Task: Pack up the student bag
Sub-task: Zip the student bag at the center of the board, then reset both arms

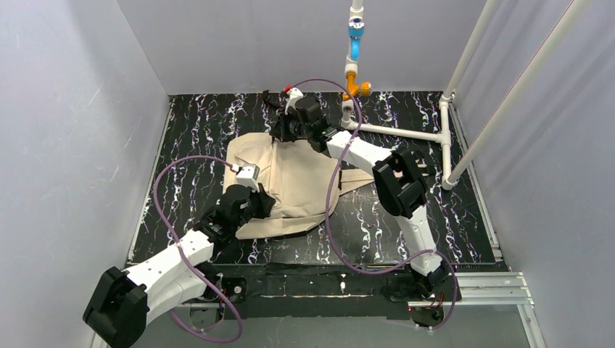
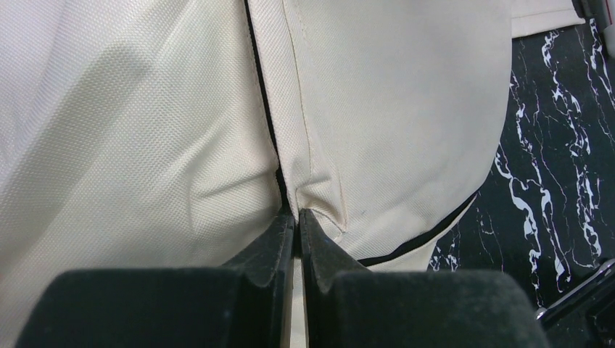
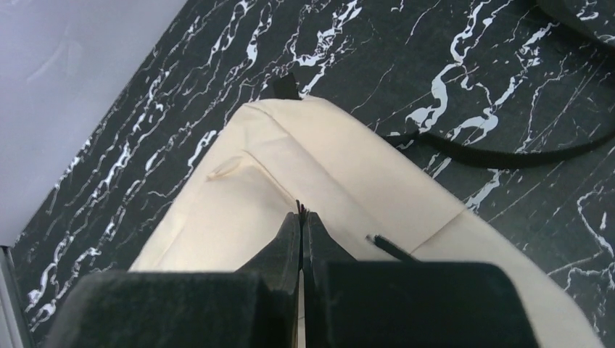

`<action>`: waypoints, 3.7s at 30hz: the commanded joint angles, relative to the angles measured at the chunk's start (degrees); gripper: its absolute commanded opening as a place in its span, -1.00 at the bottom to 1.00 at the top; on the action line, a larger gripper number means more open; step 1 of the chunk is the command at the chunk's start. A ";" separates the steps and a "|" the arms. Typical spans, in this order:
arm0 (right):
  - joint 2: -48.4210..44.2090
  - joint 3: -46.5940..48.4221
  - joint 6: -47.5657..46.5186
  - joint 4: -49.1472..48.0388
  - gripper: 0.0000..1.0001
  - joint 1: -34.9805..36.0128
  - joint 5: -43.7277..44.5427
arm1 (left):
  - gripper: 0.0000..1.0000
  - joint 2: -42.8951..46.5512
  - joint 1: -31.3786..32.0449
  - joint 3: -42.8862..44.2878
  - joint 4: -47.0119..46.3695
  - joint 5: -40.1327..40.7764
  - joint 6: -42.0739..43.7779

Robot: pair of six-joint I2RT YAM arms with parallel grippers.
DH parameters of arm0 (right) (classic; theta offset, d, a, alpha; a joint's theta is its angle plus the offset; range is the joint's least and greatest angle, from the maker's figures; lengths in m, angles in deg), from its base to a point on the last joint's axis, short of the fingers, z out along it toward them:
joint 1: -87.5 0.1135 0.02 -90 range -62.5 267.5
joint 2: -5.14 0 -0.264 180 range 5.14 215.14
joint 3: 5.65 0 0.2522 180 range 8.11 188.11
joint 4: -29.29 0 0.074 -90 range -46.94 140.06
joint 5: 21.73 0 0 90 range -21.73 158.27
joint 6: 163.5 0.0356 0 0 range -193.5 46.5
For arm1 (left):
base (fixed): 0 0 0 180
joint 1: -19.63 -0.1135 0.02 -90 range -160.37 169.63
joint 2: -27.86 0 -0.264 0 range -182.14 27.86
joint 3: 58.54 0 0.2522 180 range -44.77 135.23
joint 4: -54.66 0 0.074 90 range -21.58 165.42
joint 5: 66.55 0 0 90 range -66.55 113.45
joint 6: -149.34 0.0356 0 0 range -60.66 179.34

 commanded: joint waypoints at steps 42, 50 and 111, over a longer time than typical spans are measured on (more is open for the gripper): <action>-61.87 -25.54 -11.34 43.88 0.97 -5.02 22.99 | 0.77 16.05 0.46 45.93 48.33 -1.28 0.54; -52.27 -24.05 -16.77 42.35 0.97 -4.98 12.58 | 0.78 11.91 0.46 43.98 46.59 -1.84 1.84; -48.15 -24.75 -29.72 37.34 0.97 2.10 -10.92 | 0.93 16.83 0.46 51.46 47.78 2.75 4.41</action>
